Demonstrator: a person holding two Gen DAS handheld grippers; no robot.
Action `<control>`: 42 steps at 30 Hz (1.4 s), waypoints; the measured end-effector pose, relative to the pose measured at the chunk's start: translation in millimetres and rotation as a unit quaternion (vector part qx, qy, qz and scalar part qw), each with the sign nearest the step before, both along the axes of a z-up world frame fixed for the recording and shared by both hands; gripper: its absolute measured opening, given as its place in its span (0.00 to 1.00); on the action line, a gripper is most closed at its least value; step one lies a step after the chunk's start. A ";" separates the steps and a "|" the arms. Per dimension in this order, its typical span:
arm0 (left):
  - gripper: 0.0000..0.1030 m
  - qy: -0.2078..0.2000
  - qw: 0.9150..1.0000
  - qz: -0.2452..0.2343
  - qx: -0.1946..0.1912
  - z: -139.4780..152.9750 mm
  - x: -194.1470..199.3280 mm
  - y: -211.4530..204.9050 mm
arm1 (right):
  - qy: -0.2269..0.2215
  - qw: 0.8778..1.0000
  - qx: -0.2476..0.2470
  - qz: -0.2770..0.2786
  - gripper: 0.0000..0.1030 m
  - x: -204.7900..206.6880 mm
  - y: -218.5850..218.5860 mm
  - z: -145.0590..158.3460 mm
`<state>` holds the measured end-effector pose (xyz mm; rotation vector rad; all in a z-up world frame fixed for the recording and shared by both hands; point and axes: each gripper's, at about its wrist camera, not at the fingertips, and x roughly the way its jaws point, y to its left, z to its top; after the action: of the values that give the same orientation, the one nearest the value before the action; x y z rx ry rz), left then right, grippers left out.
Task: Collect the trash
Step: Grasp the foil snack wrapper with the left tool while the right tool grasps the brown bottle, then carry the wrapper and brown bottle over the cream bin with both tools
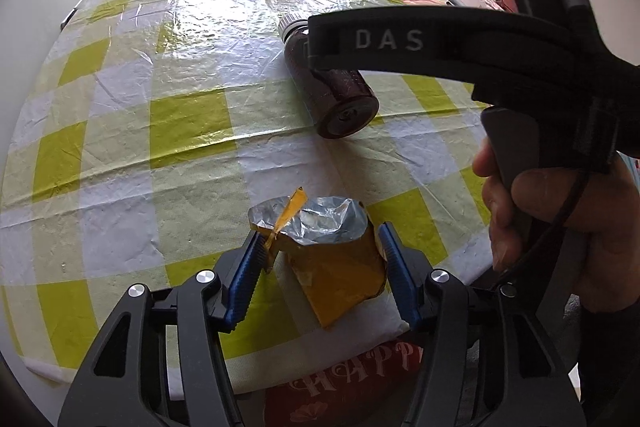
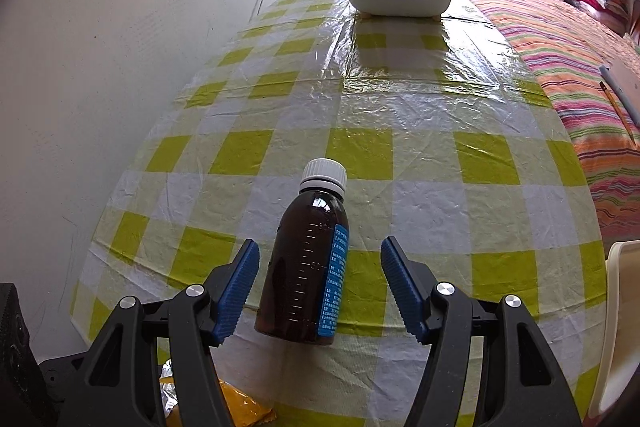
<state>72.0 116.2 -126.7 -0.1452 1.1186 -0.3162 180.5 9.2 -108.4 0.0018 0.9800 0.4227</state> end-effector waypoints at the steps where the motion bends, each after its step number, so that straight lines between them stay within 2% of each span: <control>1: 0.52 -0.001 1.000 0.001 -0.001 0.4 0.5 0.4 | 0.006 1.000 -0.006 -0.001 0.60 2.5 1.2 -4.0; 3: 0.51 -0.003 1.000 0.005 -0.007 -0.1 1.5 2.2 | 0.015 1.000 -0.014 0.000 0.59 4.5 1.8 -10.0; 5: 0.49 -0.005 1.000 0.005 -0.009 -0.1 2.7 1.9 | 0.018 1.000 -0.016 0.012 0.43 3.4 2.3 -13.4; 10: 0.40 -0.009 1.000 -0.004 -0.009 1.9 7.3 -7.3 | 0.003 1.000 -0.015 0.019 0.42 -3.2 -5.1 -12.4; 17: 0.36 -0.021 1.000 -0.020 -0.005 6.2 14.0 -26.8 | -0.013 1.000 0.008 0.003 0.41 -2.9 -24.7 -3.4; 42: 0.35 -0.058 0.997 -0.043 -0.014 37.4 19.6 -65.2 | -0.064 0.994 0.070 -0.060 0.41 -8.6 -91.4 23.2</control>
<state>91.6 51.0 -89.3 -0.1025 1.0073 -0.4127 171.9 -82.3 -85.2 0.1576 0.8181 0.3745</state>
